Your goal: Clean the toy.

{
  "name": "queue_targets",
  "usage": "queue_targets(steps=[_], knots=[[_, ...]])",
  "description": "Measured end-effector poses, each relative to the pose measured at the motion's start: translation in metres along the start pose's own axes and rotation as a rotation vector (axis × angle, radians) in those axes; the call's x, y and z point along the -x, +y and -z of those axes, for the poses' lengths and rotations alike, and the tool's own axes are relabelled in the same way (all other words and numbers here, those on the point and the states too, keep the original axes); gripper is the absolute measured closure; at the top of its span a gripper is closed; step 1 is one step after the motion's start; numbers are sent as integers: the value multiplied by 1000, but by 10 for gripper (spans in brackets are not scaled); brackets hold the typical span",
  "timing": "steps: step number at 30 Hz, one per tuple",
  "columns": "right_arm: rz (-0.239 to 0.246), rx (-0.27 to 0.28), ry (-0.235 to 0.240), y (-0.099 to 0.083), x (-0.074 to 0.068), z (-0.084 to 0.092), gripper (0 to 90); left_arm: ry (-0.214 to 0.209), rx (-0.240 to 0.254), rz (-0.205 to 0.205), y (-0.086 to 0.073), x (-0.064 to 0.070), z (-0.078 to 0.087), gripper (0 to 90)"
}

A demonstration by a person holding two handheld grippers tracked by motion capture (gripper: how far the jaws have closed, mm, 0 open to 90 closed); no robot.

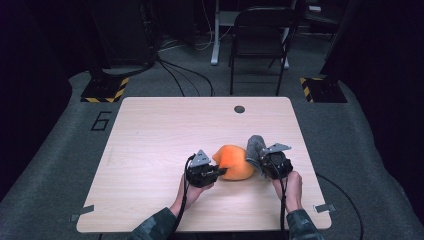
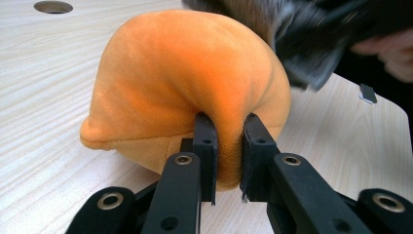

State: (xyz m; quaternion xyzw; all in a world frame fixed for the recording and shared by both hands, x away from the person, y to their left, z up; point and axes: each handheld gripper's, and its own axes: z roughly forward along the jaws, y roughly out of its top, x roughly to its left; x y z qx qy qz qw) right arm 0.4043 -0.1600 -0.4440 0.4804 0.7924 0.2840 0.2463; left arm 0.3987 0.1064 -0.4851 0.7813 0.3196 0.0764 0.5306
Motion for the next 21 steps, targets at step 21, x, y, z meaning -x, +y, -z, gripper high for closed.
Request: queue_targets(steps=[21], knots=[[124,49,24,8,-37,9,742,5,-18,-36,-1,1,-1,793]])
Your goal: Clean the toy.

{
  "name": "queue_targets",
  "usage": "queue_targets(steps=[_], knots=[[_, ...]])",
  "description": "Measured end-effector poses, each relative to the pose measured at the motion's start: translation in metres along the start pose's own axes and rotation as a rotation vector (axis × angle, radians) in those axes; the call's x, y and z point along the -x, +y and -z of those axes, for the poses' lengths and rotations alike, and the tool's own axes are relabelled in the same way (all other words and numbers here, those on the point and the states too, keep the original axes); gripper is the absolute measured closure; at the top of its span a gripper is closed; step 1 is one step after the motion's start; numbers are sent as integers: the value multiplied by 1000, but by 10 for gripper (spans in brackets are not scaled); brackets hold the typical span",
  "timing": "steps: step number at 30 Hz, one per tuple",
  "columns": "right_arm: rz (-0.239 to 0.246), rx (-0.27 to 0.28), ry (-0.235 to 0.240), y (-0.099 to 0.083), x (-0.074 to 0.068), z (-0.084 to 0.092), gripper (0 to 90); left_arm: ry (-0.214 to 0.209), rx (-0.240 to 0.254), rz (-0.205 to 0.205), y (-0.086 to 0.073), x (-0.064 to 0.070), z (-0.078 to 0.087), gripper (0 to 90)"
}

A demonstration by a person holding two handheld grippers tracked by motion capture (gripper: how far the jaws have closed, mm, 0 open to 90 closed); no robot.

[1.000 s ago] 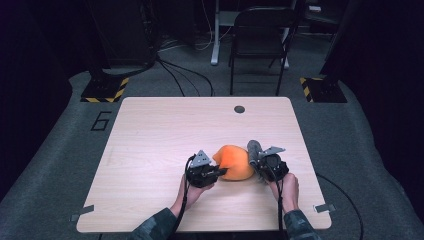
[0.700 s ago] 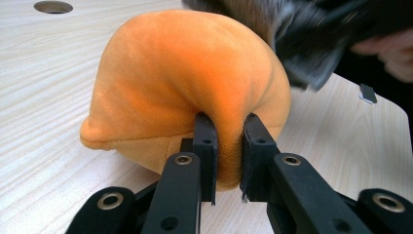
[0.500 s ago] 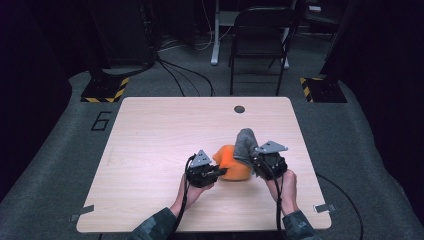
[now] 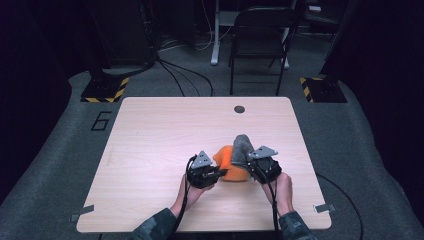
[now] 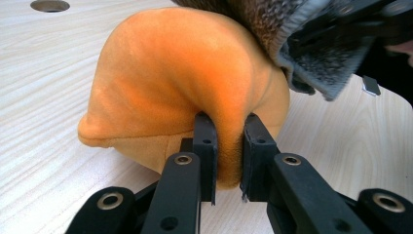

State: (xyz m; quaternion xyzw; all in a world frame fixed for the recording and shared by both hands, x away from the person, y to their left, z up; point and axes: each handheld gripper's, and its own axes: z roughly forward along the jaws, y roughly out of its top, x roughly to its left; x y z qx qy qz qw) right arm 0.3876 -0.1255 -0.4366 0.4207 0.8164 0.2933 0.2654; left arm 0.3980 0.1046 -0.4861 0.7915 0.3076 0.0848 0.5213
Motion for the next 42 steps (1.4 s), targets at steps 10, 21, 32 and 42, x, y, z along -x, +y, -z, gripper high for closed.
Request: queue_targets(steps=[10,21,32,42], knots=[[-84,-129,-20,-30,30,-34,742,-12,2,2,0,-1,0,793],[-111,-116,-28,-26,40,-25,742,-16,6,-5,0,-2,0,793],[21,73,61,16,-9,22,741,-19,0,-9,0,-1,0,792],[-16,0,42,-1,5,-1,740,-17,0,-4,-1,-1,-1,790]])
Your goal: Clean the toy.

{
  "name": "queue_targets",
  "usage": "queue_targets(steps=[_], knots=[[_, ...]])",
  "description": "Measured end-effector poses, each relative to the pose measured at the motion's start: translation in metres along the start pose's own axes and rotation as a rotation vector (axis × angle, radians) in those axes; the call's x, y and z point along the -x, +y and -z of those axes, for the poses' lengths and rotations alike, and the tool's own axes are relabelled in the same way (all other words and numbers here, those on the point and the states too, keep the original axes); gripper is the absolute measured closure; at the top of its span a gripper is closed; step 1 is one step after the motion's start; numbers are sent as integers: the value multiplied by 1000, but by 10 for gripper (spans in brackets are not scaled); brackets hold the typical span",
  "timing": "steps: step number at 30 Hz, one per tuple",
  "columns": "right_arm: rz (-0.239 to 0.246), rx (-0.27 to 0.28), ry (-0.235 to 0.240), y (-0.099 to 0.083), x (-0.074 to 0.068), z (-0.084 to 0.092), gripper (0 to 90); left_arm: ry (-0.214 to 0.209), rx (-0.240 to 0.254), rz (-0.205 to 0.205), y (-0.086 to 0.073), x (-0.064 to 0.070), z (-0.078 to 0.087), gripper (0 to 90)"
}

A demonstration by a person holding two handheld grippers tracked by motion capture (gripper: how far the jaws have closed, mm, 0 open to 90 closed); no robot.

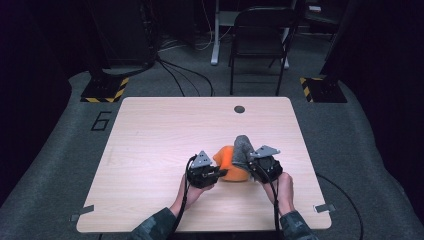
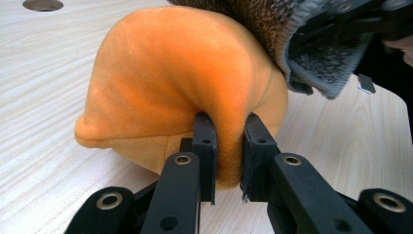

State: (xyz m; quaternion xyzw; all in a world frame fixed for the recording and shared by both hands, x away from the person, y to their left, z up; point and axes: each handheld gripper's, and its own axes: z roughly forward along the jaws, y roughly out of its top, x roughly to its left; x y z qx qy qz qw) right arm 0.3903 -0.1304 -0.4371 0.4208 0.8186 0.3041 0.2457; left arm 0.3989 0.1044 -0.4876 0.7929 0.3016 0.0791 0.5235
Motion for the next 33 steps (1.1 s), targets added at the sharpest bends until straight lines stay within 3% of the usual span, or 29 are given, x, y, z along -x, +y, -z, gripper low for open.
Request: queue_targets(steps=[11,21,24,28,31,33], knots=[[-75,-106,-38,-21,25,-22,740,-4,-3,-5,0,-1,0,790],[-86,-198,-50,-36,34,-47,739,-5,-1,4,0,-1,0,788],[-90,-174,-78,-31,35,-35,740,-4,2,8,0,-2,1,787],[-120,-48,-70,-13,36,1,741,-3,2,8,0,-1,1,786],[-82,34,-41,1,22,22,741,0,0,5,0,-1,1,785],[-47,30,-21,5,8,22,741,0,1,8,0,-1,1,784]])
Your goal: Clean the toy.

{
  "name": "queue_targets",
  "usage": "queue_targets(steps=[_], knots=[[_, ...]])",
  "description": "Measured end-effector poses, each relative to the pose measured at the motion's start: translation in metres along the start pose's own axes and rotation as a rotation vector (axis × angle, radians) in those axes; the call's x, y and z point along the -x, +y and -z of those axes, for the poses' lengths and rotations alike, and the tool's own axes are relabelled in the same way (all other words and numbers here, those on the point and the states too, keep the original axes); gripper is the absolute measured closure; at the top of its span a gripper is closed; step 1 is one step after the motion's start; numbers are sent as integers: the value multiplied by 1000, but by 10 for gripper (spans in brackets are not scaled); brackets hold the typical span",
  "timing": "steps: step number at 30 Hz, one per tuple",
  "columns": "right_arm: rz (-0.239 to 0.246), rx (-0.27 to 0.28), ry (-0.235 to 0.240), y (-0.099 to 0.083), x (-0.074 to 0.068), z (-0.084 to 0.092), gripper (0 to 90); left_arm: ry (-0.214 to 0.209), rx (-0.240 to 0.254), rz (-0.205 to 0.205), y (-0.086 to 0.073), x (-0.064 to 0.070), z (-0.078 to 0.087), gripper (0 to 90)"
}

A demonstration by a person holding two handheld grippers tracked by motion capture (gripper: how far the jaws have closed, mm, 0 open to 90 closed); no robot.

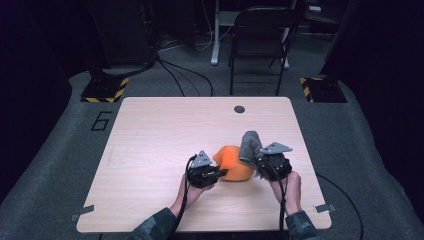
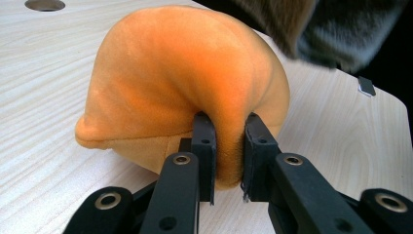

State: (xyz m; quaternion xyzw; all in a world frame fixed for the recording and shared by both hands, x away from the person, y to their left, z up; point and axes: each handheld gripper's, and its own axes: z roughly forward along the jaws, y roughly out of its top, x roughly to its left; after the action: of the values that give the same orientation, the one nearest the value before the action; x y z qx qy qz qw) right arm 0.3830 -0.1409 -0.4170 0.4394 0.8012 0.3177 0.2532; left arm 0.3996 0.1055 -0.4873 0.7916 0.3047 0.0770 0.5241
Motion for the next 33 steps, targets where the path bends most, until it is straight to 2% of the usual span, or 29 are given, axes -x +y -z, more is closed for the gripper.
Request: queue_targets(steps=[2,3,4,5,8,9,11,17,19,22,29,30,33], knots=[[37,-37,14,-2,-11,-12,742,4,-5,-4,0,0,0,780],[55,-65,3,-4,-16,-19,743,4,-13,-8,0,0,-1,775],[64,-62,-15,-6,-19,-24,744,7,-14,-10,-1,0,-1,771],[66,-67,-11,-7,-19,-26,745,6,-9,-2,-1,-1,-2,766],[68,-62,0,-6,-17,-26,745,6,-14,-8,-1,-2,-1,729],[53,-65,-3,-7,-17,-26,745,11,-15,-12,-1,-2,-1,699],[56,-64,6,-7,-15,-27,745,18,-20,-28,0,-2,-1,637],[49,-56,17,-8,-12,-29,745,36,-36,-40,3,-5,1,465],[42,-58,20,-8,-12,-29,745,45,-48,-61,4,-5,2,414],[44,-59,22,-8,-11,-29,745,49,-52,-61,5,-6,2,341],[30,-59,24,-8,-9,-30,745,69,-43,-124,8,-1,3,256],[30,-60,26,-8,-9,-30,745,69,-54,-133,9,-1,3,244],[34,-60,23,-8,-8,-31,745,63,-56,-138,8,-2,0,201]])
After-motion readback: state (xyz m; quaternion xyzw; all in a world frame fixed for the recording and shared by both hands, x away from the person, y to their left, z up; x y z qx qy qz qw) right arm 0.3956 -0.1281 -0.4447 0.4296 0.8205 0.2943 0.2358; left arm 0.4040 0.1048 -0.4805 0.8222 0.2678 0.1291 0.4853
